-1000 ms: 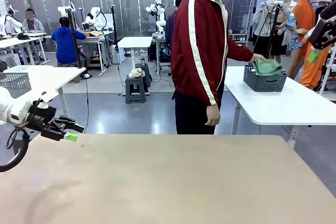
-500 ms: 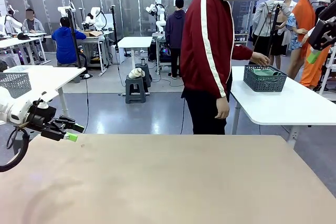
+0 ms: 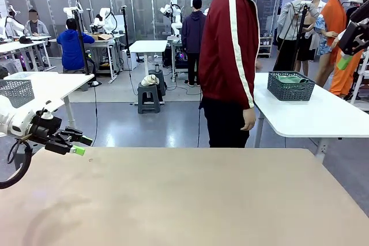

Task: Fold the towels and place them in the basket.
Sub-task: Stack the folded Towel with hook on the right side of the table.

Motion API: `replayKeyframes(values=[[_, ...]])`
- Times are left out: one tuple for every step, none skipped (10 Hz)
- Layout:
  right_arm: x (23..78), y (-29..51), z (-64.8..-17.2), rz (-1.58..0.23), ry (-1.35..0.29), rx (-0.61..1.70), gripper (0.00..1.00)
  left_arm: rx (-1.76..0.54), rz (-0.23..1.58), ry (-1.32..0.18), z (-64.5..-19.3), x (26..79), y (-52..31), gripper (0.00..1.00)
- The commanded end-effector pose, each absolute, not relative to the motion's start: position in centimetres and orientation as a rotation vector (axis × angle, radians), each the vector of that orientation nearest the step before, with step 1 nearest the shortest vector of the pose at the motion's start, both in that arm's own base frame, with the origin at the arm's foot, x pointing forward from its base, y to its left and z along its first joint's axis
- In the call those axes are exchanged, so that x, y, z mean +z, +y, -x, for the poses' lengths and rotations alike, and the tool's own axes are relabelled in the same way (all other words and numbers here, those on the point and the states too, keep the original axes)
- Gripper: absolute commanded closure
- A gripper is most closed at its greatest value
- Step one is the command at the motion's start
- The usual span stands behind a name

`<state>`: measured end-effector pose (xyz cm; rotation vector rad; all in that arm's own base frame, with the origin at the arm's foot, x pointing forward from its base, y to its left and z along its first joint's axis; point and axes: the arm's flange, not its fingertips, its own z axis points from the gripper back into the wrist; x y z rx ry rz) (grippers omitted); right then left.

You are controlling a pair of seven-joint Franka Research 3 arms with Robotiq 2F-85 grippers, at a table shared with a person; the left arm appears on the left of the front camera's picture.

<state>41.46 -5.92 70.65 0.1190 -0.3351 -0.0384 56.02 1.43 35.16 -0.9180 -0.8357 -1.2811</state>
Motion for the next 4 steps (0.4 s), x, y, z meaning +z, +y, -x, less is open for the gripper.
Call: replayKeyframes(values=[[70.46, -5.79, -41.44, -0.106, -0.334, -0.041, 0.15, -1.296, 0.928, -0.833, -56.15, 35.36, 1.5, 0.19], [70.46, -5.79, -41.44, -0.106, -0.334, -0.041, 0.15, -1.296, 0.928, -0.833, -56.15, 35.36, 1.5, 0.19], [70.46, -5.79, -41.44, -0.106, -0.334, -0.041, 0.15, -1.296, 0.928, -0.833, -56.15, 35.36, 1.5, 0.19], [70.46, -5.79, -41.44, -0.106, -0.334, -0.041, 0.15, -1.296, 0.928, -0.833, -56.15, 35.36, 1.5, 0.19]])
